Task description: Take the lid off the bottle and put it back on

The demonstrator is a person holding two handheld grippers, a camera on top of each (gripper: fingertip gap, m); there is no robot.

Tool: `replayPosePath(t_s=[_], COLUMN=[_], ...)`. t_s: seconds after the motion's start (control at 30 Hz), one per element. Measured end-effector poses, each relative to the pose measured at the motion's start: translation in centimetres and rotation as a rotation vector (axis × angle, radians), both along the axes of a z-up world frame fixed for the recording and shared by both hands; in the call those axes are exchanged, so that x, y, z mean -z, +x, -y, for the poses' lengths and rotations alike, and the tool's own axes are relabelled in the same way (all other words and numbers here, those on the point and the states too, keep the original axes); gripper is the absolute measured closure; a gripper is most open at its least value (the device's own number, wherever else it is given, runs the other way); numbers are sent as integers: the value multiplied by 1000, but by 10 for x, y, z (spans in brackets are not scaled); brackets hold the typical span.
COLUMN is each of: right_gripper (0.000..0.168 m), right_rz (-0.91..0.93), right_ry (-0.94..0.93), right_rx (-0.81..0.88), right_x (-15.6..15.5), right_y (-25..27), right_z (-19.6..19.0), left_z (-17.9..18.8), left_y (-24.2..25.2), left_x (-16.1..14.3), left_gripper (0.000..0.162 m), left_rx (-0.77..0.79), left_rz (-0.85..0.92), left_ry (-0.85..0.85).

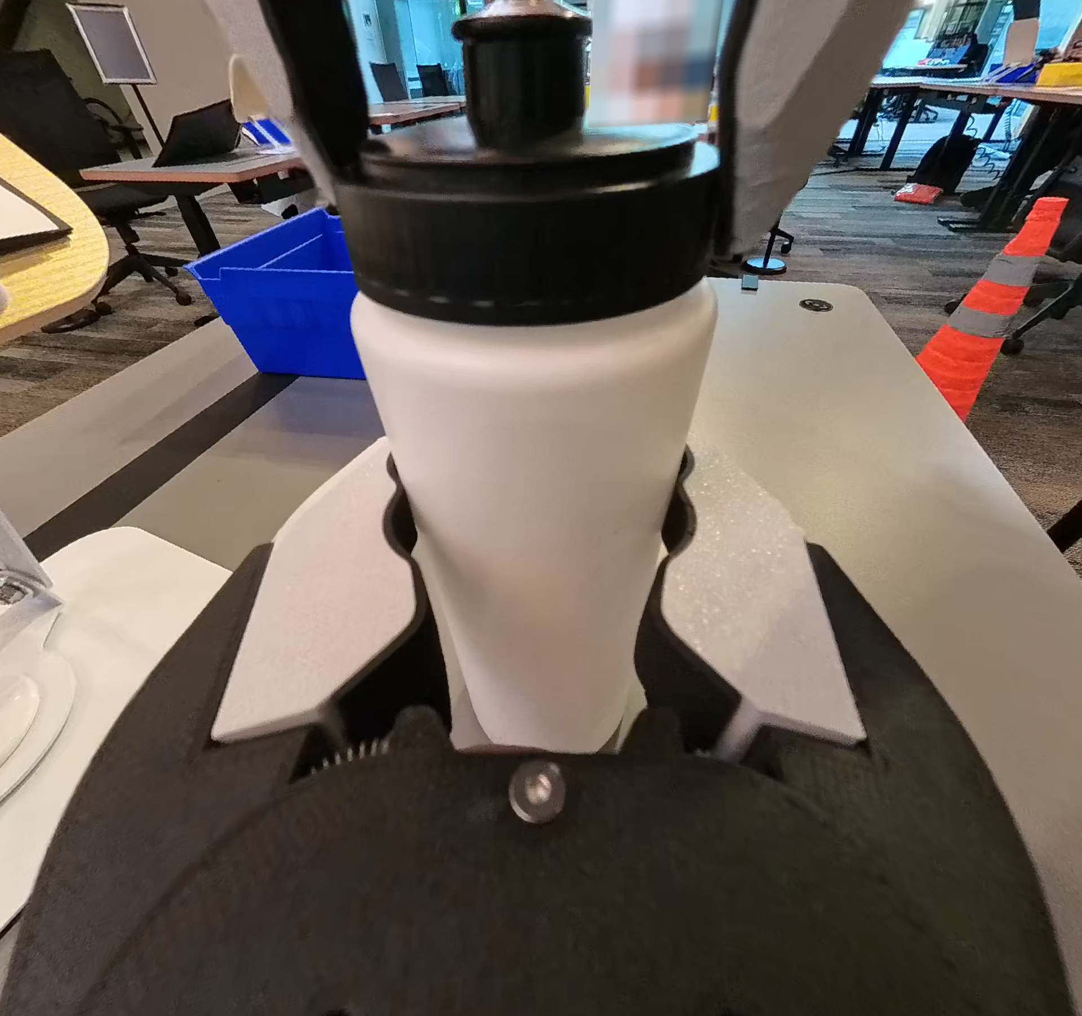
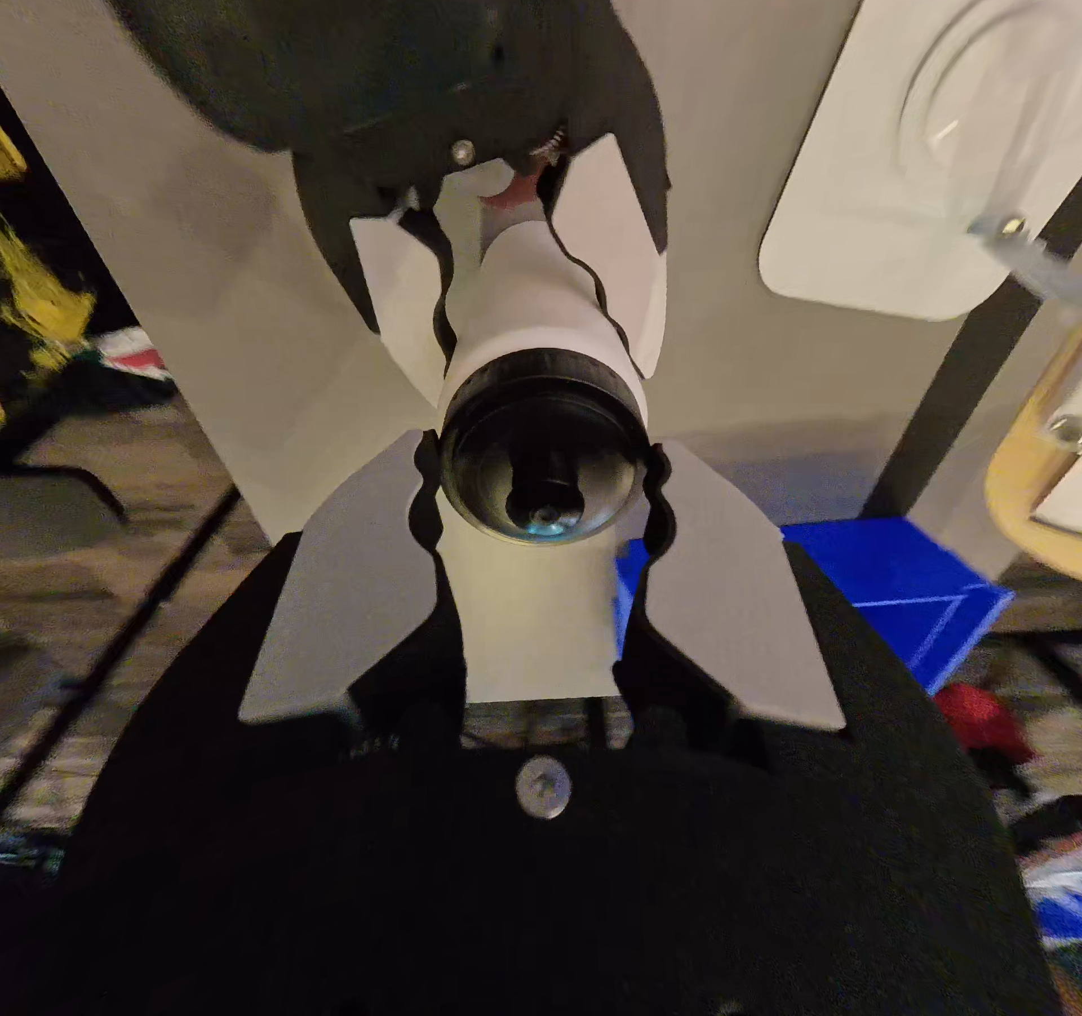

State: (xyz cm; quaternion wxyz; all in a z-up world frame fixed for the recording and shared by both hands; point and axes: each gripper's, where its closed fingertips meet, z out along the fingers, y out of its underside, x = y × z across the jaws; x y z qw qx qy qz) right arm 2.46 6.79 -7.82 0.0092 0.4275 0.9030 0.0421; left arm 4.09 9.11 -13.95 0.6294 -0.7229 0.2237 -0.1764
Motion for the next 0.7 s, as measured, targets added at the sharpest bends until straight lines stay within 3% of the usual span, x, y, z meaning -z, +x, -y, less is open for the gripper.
replayPosePath(t_s=[0.07,0.13,0.2,0.23,0.27,0.3,0.37,0.53,0.7], right_gripper=[99,99,98,90,69,65,68,99,99], right_rz=[-1,-9,-1,-1,-22,-44,-50,-16,-10], right_ry=[-36,-50,-63,-55,-28,-1,11,28,6], right_rx=[245,321,276,219,156,94,-21,-173,-33], right_x=[1,1,2,2,2,0,-4,-1,-2], right_y=[-1,-1,-2,-2,-4,-6,-4,2,2], right_z=[0,0,1,0,-3,-6,-4,-1,0], left_z=[0,0,0,1,1,1,1,0,0], left_y=[0,0,0,0,0,0,0,0,0], left_x=[0,0,0,0,0,0,0,0,0], left_gripper=[78,78,78,78,78,78,78,78,78], left_rx=[2,2,2,2,2,2,2,3,2], left_rz=[0,1,-1,-1,-2,-3,-2,-1,-1], left_ry=[0,2,2,2,3,2,3,4,3])
